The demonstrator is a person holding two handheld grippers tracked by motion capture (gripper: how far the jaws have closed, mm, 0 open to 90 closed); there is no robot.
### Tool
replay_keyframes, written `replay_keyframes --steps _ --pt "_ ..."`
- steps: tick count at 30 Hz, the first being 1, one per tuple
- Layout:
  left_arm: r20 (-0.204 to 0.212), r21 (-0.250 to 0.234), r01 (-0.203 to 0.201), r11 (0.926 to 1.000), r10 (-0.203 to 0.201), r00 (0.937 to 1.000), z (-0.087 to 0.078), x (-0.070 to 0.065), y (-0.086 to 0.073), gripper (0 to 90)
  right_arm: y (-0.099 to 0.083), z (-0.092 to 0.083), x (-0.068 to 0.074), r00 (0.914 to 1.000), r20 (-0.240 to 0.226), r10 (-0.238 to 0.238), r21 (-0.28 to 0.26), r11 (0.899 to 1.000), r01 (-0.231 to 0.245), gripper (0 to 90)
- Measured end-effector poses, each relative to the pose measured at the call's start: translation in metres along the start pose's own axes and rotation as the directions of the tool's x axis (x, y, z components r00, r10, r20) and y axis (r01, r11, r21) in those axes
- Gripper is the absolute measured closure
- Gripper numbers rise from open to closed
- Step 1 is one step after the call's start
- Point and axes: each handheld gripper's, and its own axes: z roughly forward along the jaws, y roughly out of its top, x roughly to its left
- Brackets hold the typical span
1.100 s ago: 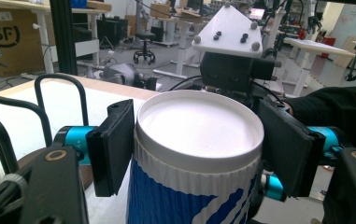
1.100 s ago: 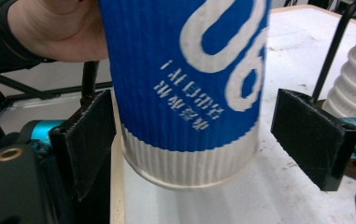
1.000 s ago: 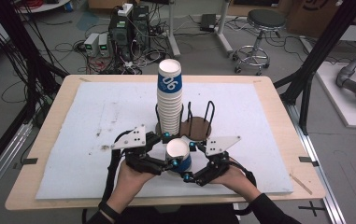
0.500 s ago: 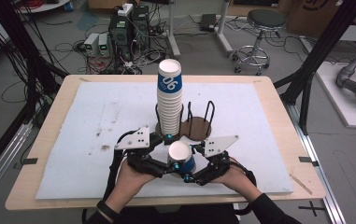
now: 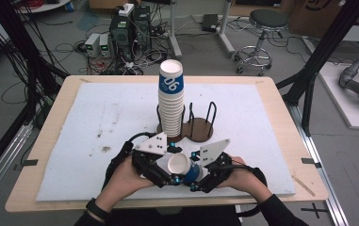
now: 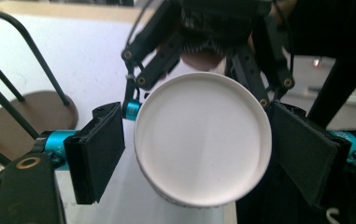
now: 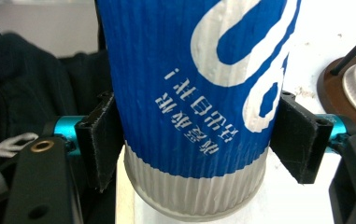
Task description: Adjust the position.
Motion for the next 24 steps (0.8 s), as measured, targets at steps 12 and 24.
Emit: replay_keyframes --steps 12,24 --pt "0.016 -0.203 0.038 0.9785 -0.036 0.9992 -0.012 0.010 -0.015 29.5 -0.009 -0.017 -0.009 0.9956 -0.038 0.086 -0.201 0.975 -0.092 17.4" --pt "0.042 -0.478 0.088 0.8740 -0.077 0.9961 -0.024 0.014 -0.025 29.8 -0.014 -0.030 -0.015 0.9764 -0.086 0.198 -0.423 0.880 -0.216 15.6"
